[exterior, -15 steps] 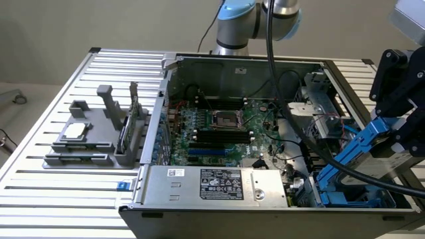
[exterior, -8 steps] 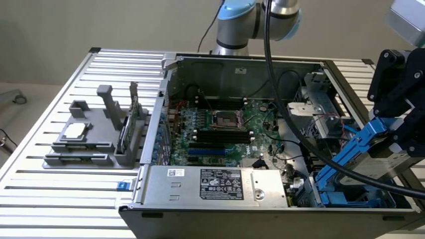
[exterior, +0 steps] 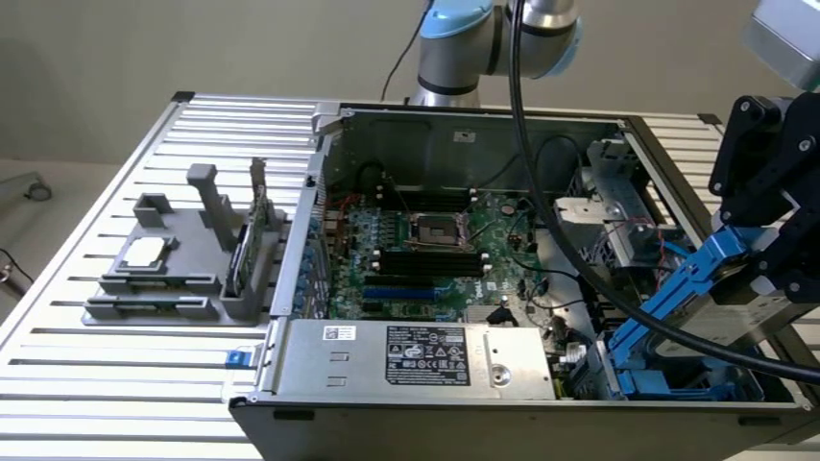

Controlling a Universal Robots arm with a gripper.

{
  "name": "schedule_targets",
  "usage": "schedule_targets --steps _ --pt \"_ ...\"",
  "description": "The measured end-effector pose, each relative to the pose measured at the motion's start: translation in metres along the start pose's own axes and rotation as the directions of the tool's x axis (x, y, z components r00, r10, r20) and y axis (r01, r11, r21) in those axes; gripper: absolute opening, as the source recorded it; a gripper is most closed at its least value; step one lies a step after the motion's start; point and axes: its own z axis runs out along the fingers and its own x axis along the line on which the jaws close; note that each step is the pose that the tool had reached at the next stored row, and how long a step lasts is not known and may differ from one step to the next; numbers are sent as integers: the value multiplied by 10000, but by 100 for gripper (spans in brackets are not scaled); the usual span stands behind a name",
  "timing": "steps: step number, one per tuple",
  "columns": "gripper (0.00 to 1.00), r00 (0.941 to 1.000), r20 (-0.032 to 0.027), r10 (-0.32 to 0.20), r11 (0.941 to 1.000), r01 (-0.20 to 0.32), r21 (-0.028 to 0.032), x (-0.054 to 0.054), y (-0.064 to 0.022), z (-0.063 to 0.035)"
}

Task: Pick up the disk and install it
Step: 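Insert the disk into the insertion slot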

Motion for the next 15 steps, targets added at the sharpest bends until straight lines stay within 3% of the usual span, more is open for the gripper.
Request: schedule_targets --steps 15 --pt "33 10000 -2 -2 10000 2 32 2 2 32"
